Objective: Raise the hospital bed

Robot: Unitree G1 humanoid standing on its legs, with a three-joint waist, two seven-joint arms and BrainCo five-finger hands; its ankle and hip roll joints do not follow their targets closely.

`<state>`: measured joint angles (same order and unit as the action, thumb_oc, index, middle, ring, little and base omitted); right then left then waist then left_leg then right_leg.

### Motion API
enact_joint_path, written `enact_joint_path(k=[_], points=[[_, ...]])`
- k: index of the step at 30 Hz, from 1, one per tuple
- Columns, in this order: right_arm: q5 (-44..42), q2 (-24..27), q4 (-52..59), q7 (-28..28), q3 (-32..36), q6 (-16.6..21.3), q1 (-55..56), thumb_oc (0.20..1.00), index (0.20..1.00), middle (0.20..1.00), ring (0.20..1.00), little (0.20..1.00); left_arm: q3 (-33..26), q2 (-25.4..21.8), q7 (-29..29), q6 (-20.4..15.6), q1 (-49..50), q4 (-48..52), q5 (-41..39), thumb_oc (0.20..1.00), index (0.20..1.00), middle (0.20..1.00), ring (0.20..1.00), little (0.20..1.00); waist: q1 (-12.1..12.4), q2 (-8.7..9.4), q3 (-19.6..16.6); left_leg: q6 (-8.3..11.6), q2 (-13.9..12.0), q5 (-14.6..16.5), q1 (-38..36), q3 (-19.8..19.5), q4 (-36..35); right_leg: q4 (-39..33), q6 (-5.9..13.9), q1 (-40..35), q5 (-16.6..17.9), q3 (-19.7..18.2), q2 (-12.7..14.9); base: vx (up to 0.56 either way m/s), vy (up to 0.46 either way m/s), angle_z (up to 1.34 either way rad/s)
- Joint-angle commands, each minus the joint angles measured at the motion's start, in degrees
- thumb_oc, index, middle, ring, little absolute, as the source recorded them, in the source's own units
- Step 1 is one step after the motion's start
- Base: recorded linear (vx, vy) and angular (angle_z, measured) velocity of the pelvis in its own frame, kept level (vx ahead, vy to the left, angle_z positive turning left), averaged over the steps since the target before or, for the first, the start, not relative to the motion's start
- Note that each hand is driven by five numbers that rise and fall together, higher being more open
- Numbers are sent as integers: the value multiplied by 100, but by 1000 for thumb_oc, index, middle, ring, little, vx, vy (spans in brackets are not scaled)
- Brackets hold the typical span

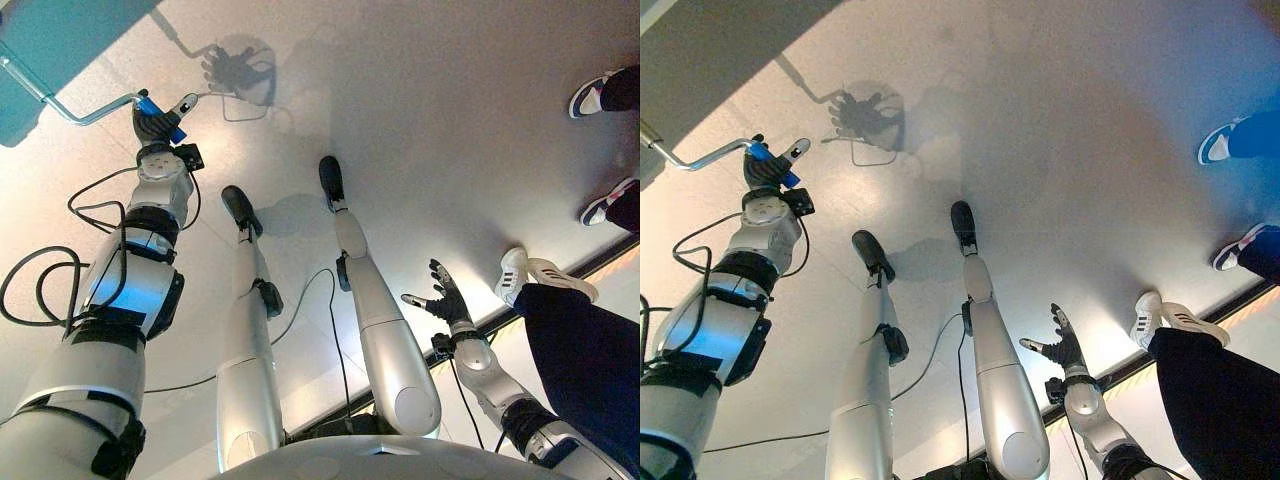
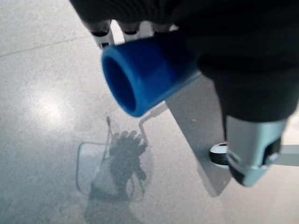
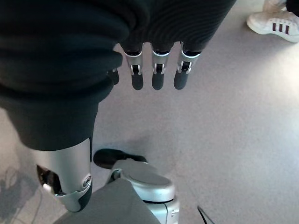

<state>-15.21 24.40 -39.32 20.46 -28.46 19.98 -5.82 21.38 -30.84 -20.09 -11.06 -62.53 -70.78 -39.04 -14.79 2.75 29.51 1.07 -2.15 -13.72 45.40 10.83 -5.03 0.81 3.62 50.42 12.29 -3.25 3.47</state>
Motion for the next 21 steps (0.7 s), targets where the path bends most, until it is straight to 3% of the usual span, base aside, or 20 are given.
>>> enact_joint_path(k=[1,21], points=[[-27,291,-47,19,-128,32,454,1000,1000,1000,1000,1000,33,-23,100,-339,-369,159,251,1000,1000,1000,1000,1000,-11,158,29,286,167,534,-703,-76,3,-72,438,-56,198,-13,-84,-16,15,6],[-18,12,-558,-161,-159,-141,304,1000,1000,1000,1000,1000,-184,43,378,-358,709,344,593,1000,1000,1000,1000,1000,155,326,29,259,253,545,-1276,-265,3,-133,488,-752,242,151,79,-21,14,4]])
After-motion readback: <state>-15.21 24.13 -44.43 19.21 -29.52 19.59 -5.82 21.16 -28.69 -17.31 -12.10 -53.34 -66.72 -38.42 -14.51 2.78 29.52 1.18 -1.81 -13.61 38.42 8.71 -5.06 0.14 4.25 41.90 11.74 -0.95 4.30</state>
